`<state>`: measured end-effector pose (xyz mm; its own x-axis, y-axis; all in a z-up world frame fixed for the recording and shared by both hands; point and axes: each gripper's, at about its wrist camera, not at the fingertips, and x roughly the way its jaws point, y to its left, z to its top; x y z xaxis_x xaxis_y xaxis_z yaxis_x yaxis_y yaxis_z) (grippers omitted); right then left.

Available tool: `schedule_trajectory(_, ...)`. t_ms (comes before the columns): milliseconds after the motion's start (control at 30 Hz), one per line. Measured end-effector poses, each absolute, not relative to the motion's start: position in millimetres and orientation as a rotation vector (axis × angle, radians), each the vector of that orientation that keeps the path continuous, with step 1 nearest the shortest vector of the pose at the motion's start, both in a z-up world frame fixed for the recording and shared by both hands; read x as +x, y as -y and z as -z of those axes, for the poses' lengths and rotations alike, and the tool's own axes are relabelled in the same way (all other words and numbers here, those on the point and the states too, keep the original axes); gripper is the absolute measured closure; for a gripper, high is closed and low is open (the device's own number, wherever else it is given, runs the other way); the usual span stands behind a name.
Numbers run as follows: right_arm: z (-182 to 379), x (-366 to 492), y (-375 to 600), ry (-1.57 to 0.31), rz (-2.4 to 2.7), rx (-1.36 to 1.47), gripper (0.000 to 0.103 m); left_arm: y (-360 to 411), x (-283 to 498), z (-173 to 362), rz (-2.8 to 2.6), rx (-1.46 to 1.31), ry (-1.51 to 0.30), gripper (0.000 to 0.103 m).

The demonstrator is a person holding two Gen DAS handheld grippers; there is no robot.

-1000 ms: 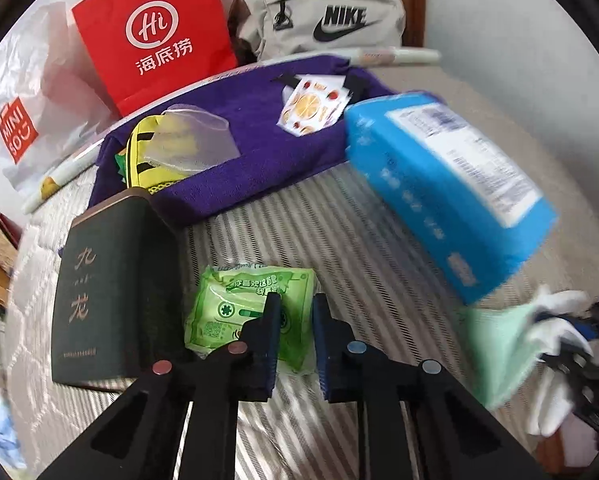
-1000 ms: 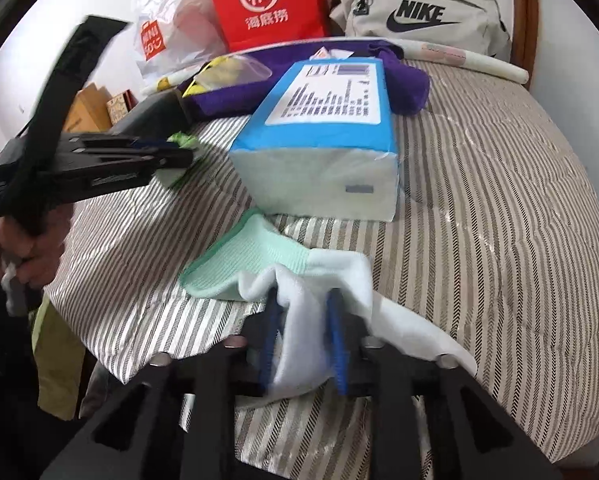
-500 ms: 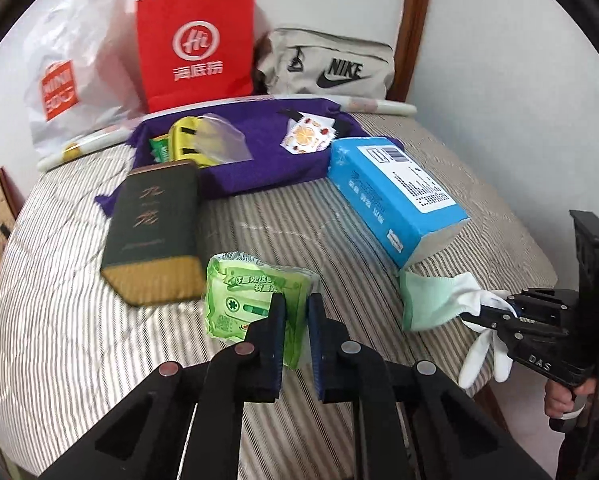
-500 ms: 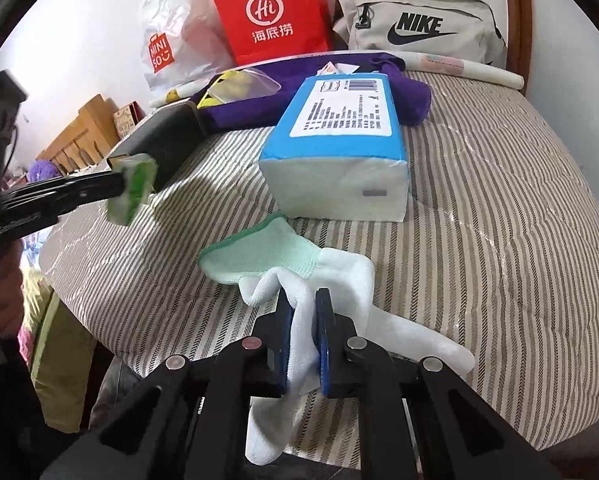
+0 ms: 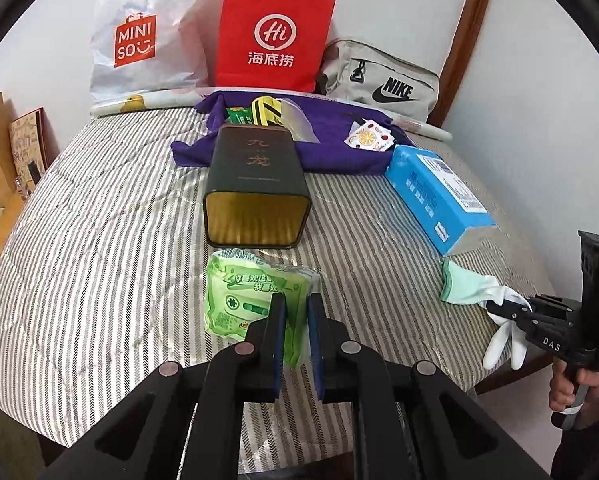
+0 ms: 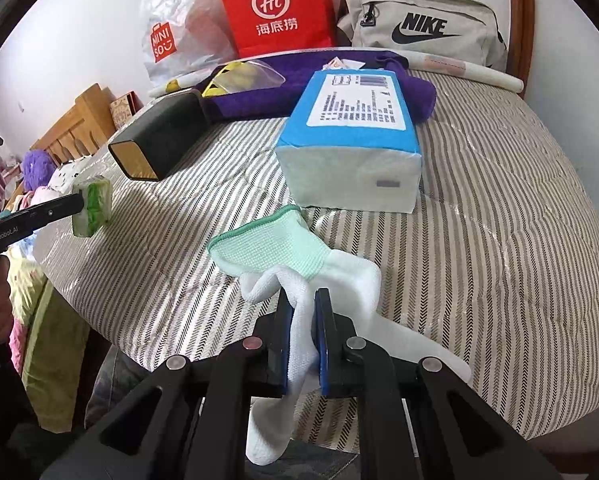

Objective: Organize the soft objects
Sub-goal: 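Lift the glove with the right tool toward the towel while the left tool carries the tissue pack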

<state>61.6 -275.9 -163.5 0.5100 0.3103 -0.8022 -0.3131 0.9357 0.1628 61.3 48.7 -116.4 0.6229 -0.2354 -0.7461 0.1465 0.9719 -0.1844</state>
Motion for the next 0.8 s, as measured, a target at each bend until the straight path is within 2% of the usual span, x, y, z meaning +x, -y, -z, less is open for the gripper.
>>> schedule_trajectory(400,138,53,284,-0.911,-0.379,0.031,0.094,-46,67,112,0.229,-0.126,-0.884,0.092)
schedule_trajectory(800,88,69,274,-0.828,-0.432,-0.016,0.094,-53,76,74,0.220,-0.132,-0.833,0.092)
